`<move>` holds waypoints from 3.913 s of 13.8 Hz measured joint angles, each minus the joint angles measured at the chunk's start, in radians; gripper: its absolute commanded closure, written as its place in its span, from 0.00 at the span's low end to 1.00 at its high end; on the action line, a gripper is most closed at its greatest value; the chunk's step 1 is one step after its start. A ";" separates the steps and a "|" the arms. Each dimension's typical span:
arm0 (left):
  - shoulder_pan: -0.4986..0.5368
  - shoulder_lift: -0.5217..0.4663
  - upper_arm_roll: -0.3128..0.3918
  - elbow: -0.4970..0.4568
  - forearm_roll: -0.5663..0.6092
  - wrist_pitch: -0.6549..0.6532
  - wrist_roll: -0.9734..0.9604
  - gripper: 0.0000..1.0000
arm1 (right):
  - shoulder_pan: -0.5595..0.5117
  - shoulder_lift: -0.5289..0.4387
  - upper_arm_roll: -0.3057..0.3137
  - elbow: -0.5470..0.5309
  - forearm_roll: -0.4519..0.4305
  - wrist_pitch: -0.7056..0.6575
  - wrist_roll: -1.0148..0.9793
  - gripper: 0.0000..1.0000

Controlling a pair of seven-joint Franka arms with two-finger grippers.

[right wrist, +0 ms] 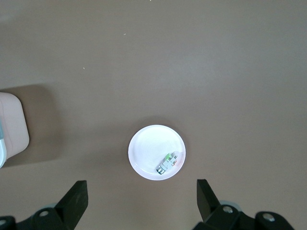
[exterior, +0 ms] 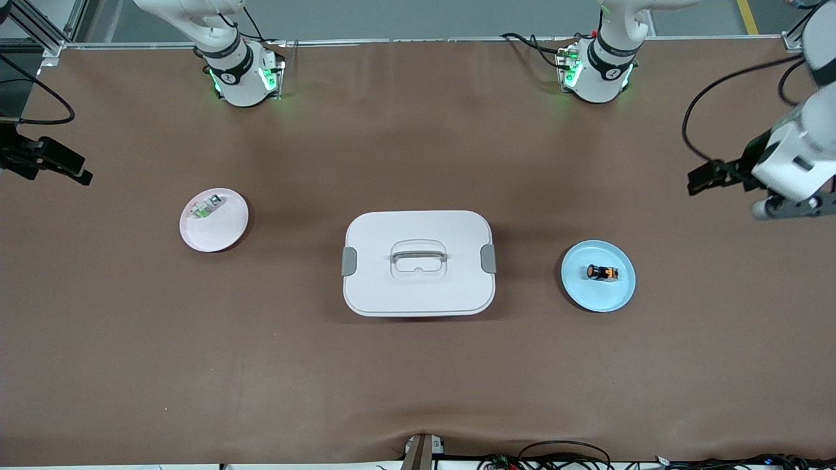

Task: Transfer orange switch to right arm and place
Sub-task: 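Move the left gripper over the orange switch on the blue plate, then lower the left gripper and grasp the orange switch, then lift the switch with the left gripper while the right gripper reaches over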

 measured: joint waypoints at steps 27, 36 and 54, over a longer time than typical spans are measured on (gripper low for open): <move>-0.007 0.391 -0.054 -0.370 0.000 0.891 -0.002 0.00 | 0.016 -0.003 -0.001 0.000 0.000 0.009 0.009 0.00; -0.007 0.421 -0.065 -0.373 0.000 0.949 0.023 0.00 | 0.016 -0.003 -0.004 -0.003 -0.001 0.017 0.014 0.00; -0.008 0.277 -0.236 -0.134 -0.024 0.609 -0.372 1.00 | 0.004 -0.003 -0.014 -0.006 -0.002 -0.001 0.045 0.00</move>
